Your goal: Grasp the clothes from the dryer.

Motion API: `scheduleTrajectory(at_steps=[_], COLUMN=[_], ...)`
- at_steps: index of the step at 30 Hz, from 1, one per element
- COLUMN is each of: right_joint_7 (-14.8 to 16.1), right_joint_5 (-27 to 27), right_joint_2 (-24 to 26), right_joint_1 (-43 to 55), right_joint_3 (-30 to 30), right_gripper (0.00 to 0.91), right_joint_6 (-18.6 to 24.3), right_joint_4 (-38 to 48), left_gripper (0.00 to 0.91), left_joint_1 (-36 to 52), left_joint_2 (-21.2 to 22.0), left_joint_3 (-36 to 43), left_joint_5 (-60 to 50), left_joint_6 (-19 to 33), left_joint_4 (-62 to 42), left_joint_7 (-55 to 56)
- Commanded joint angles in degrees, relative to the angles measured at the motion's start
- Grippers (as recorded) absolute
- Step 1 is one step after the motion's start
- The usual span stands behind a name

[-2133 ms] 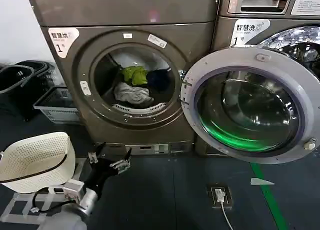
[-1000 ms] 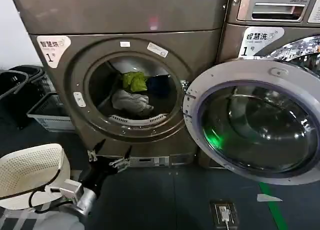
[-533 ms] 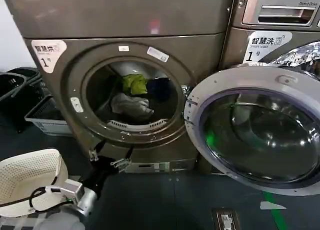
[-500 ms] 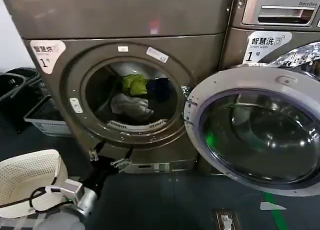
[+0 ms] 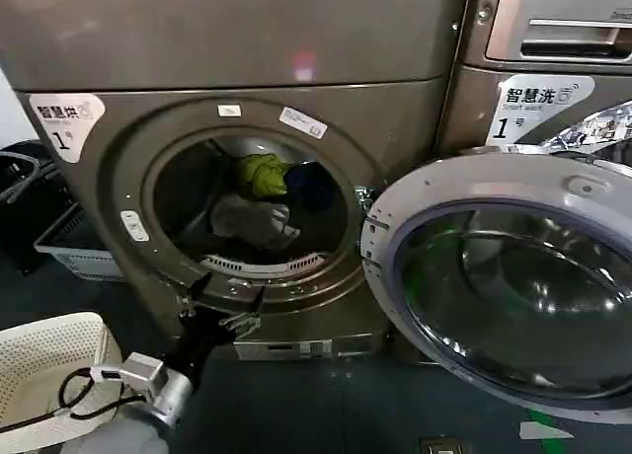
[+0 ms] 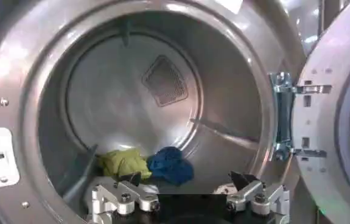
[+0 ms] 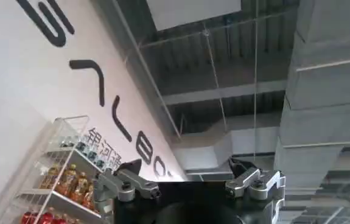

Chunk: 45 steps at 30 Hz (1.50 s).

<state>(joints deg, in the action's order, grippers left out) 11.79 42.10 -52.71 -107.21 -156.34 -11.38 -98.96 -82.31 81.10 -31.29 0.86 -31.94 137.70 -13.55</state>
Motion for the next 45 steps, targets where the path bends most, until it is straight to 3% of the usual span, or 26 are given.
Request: scheduleTrajectory(at_steps=[1, 34, 45], right_joint_7=[-0.03, 0.16, -0.69], right_joint_5=[-0.01, 0.01, -1.97], right_joint_2=[-0.02, -0.29, -0.76], right_joint_1=[0.05, 0.32, 0.12], right_joint_3=[0.01, 0.41, 0.10], right_gripper=[0.907, 0.907, 0.907], right_joint_6=[0.03, 0.65, -1.12], right_joint_4=[0.00, -0.63, -2.12], left_gripper=[0.907, 0.907, 0.907], left_joint_1=[-0.07, 0.27, 3.75], left_joint_2=[-0.07, -0.58, -1.26], left_joint_3=[0.01, -0.04, 1.02], left_joint_5=[-0.04, 0.20, 2.38], left_joint_6=[-0.01, -0.02, 1.52], left_joint_4=[0.19, 0.09, -4.15], left_joint_7=[-0.05, -0.20, 0.38])
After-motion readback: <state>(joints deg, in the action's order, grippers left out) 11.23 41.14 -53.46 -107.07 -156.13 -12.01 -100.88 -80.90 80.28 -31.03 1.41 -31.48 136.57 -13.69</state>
